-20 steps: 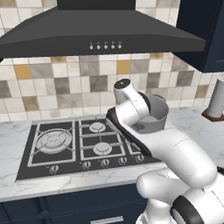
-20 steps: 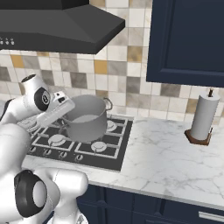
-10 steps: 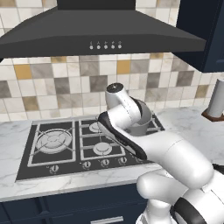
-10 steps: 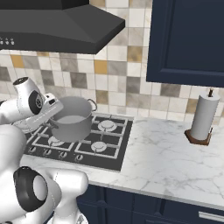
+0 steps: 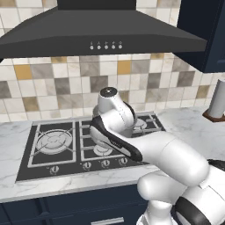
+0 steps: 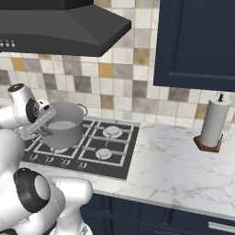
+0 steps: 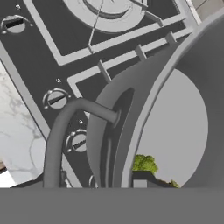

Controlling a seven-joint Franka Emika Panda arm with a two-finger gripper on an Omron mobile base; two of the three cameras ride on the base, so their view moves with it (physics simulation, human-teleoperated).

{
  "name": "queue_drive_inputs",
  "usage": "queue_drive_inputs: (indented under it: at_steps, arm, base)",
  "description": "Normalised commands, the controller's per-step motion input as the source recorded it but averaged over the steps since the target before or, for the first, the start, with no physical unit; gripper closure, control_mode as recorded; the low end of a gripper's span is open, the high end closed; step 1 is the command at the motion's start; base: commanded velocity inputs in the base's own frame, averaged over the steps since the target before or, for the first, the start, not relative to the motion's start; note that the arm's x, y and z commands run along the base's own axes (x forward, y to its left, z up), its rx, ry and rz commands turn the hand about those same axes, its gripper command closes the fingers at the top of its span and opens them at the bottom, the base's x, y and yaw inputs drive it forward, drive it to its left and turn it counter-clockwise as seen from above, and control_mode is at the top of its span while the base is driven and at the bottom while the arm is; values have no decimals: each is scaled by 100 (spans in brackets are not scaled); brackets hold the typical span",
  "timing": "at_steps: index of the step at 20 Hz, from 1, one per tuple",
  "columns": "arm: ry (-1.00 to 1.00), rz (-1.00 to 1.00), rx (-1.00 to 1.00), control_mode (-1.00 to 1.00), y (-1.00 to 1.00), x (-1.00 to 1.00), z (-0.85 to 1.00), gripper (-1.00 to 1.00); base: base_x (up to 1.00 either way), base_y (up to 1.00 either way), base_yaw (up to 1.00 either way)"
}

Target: Turn on the sink faucet. Then move the broccoli from the counter to the sink. Turn off the sink. Move the vegetable from the sink to the pot next to the stove. Finally move the pot to the front left burner.

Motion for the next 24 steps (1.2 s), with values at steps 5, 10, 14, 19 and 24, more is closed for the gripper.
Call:
queue_drive_inputs:
  at_steps: [5, 10, 14, 19, 24]
  arm:
    - [7, 5, 0, -100, 13, 19, -26, 100]
    - [6, 4, 0, -100, 15, 20, -29, 100]
    - [7, 3, 0, -100, 20, 18, -29, 100]
    - [5, 1, -1, -100, 12, 19, -30, 100]
    - [10, 2, 0, -100, 14, 13, -22, 100]
  base:
    - [0, 0, 0]
    - [0, 0, 0]
    - [0, 0, 0]
    - [0, 0, 0]
    - [0, 0, 0]
